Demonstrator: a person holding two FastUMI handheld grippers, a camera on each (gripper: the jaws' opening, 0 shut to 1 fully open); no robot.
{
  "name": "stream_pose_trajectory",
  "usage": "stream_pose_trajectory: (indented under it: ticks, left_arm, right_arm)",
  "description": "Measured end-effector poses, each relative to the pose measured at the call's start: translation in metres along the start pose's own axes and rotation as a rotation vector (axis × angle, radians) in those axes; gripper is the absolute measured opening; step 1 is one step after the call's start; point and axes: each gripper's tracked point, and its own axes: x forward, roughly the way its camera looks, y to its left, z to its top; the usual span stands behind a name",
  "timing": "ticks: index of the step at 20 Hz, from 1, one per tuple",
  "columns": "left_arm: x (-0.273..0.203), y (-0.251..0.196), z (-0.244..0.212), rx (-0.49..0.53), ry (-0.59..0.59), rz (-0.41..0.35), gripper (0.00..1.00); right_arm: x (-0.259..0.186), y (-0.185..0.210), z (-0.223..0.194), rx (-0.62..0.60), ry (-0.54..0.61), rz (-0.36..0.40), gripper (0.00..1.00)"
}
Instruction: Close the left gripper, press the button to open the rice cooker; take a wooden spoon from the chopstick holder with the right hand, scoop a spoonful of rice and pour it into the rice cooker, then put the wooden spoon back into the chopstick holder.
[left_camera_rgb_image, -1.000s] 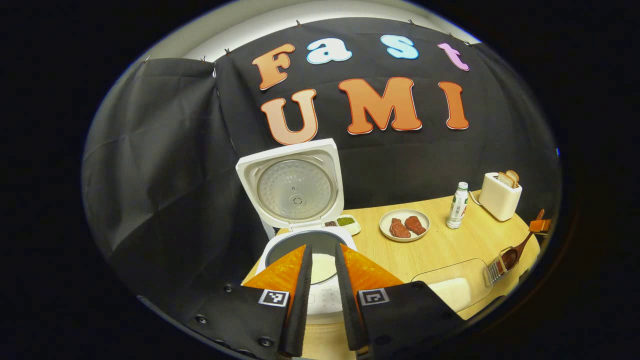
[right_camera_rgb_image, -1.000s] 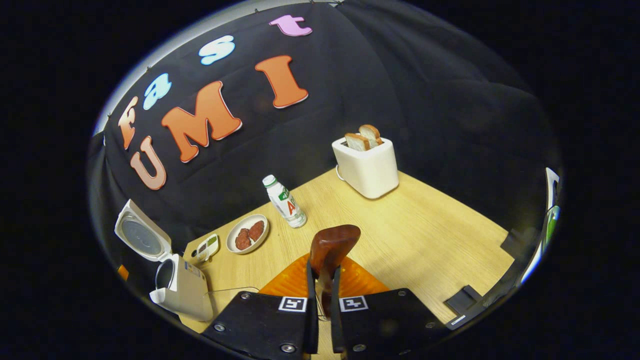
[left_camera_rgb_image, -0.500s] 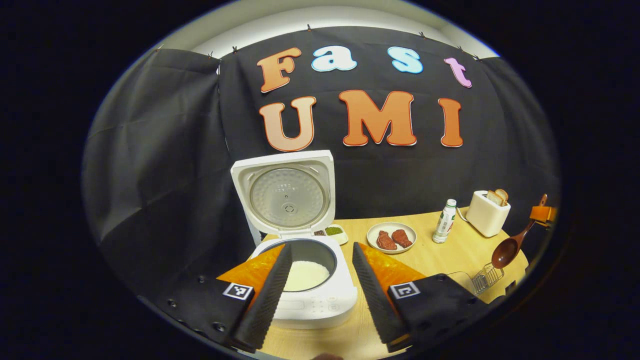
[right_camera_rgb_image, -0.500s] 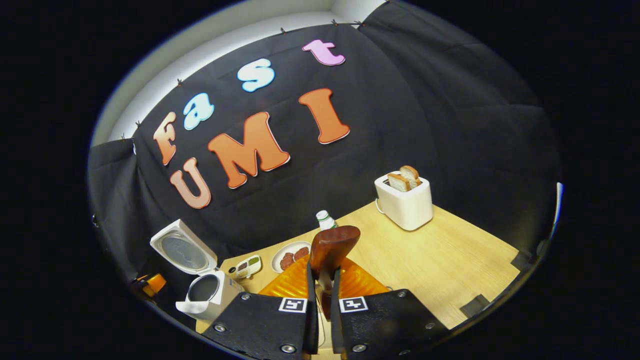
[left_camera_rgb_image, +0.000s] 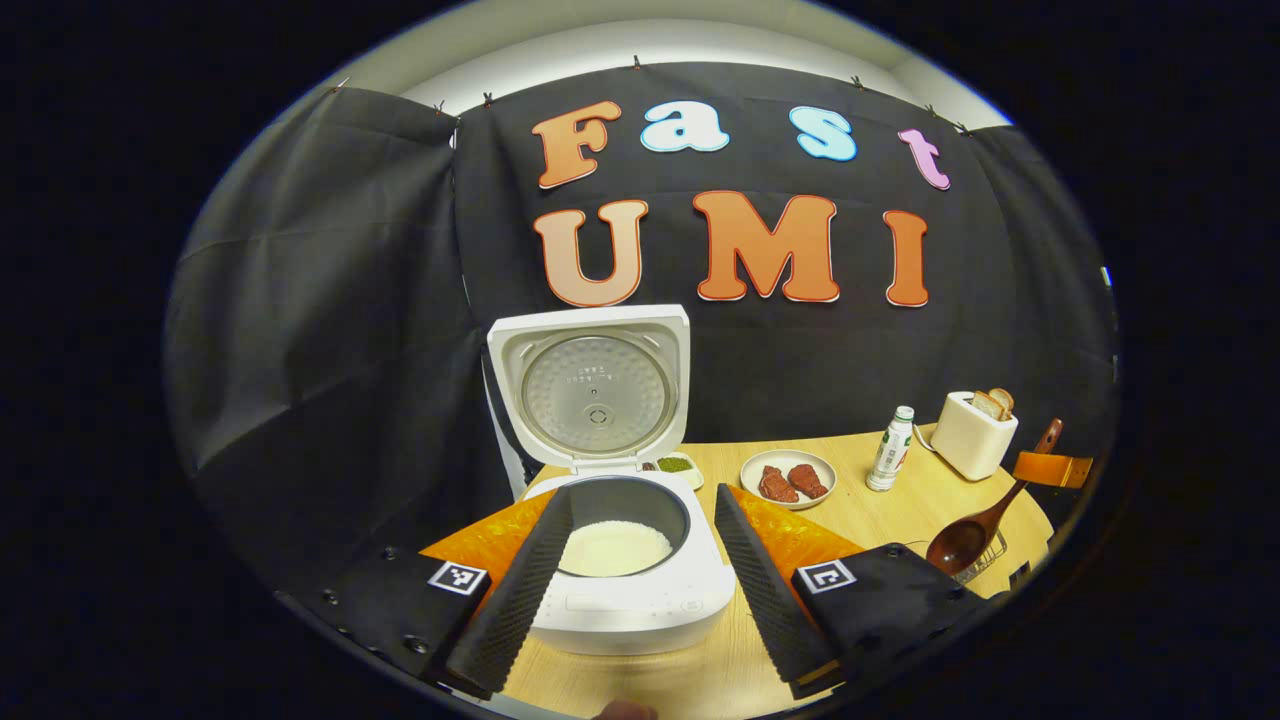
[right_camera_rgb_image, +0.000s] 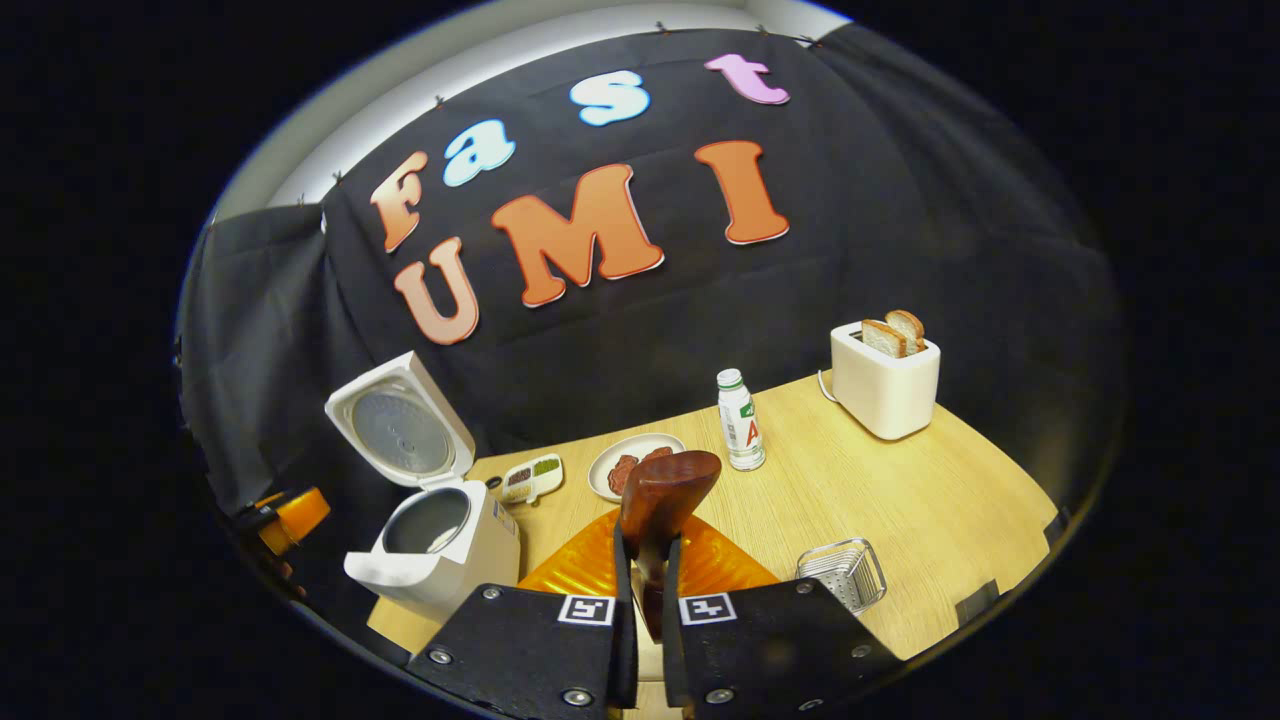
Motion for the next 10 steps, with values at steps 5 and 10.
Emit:
stream_pose_trajectory:
  ticks: [5,10]
  left_arm:
    - [-0.019,0.031,-0.010,0.014,-0.004,0.060,0.96]
    - [-0.024,0.065,-0.022,-0.019,0.029,0.125,0.96]
  right_arm:
    - [0.022,0.017,-0.028,-0.162,0.024,-0.017,0.09]
    - [0.038,0.016,-0.047,-0.341,0.000,-0.078,0.10]
